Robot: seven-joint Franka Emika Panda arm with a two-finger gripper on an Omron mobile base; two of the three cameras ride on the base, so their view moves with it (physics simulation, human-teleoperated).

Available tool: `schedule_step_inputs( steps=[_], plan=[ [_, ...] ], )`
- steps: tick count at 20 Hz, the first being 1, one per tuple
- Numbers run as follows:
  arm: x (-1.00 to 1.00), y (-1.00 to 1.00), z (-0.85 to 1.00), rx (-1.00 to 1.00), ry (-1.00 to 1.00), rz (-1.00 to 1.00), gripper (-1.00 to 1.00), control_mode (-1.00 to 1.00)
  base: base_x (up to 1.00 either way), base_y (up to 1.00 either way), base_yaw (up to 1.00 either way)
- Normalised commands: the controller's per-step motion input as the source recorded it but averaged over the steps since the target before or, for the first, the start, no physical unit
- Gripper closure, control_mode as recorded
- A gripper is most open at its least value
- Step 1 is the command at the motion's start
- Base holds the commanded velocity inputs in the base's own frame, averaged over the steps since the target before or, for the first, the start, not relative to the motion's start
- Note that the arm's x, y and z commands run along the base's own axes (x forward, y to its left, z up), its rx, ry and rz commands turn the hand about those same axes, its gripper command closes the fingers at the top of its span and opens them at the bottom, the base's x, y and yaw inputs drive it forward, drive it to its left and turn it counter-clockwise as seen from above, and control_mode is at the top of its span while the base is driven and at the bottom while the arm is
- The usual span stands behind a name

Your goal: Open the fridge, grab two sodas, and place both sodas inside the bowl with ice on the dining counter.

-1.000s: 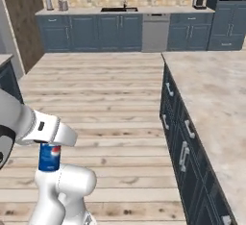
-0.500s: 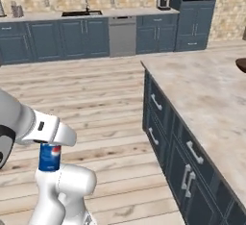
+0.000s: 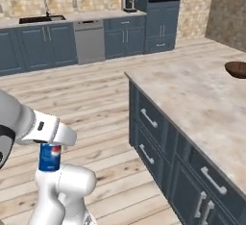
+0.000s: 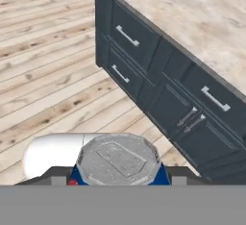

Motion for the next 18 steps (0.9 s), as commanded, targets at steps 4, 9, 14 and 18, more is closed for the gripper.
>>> schedule_step_inputs(
  steps=[4,9,14,18],
  plan=[
    [0.0,0.0,0.0,0.0,0.0,0.0,1.0,1.0,0.94,0.88,-0.37],
    [0.0,0.0,0.0,0.0,0.0,0.0,1.0,1.0,0.85,0.93,-0.37],
    [0.0,0.0,0.0,0.0,0.0,0.0,1.0,1.0,0.81,0.96,-0.36],
    [0.0,0.0,0.0,0.0,0.0,0.0,1.0,1.0,0.77,0.95,-0.37]
  ],
)
